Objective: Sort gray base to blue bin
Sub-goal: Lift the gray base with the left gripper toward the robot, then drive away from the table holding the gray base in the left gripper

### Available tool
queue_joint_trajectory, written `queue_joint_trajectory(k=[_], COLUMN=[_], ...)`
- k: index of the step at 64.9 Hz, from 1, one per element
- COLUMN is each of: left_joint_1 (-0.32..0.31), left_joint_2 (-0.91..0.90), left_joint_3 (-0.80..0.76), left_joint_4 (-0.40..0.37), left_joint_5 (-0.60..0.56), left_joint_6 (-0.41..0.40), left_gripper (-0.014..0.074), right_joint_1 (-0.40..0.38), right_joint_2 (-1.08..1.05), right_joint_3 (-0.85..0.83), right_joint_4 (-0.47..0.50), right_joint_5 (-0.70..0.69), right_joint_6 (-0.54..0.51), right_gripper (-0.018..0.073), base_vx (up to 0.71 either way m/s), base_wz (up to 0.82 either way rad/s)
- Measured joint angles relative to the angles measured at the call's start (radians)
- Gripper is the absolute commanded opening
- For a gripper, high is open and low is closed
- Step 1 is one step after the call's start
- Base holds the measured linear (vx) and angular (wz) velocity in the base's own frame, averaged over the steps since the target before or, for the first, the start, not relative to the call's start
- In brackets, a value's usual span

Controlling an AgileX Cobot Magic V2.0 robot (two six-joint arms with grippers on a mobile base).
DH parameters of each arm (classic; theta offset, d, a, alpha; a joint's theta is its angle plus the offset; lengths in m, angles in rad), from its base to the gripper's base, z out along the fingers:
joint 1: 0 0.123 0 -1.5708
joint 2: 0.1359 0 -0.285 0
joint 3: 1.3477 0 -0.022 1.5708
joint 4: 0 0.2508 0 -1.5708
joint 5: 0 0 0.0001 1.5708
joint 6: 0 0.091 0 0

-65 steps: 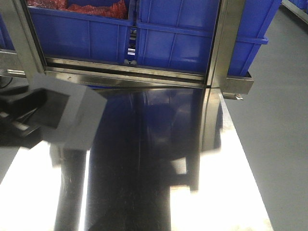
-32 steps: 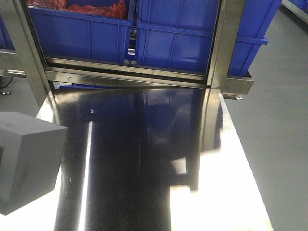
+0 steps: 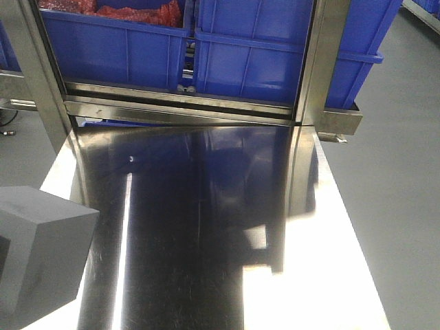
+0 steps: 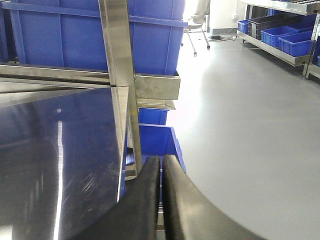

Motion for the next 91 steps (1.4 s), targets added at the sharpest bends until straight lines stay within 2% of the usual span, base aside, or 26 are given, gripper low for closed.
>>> queue_joint_trajectory(k=[91], left_joint_1=[0.000], left_joint_2=[0.000], left_joint_3=[0.001], left_joint_4=[0.001], left_joint_5=[0.001], left_joint_6=[0.000], left_gripper=[-0.0008], right_joint_1=[0.000], right_joint_2=[0.000], right_joint_3=[0.000], right_joint_4=[0.000], right_joint_5=[0.000], right_joint_6=[0.000], right_gripper=[-0.0005], base_vx=[0.00], base_wz=[-0.01])
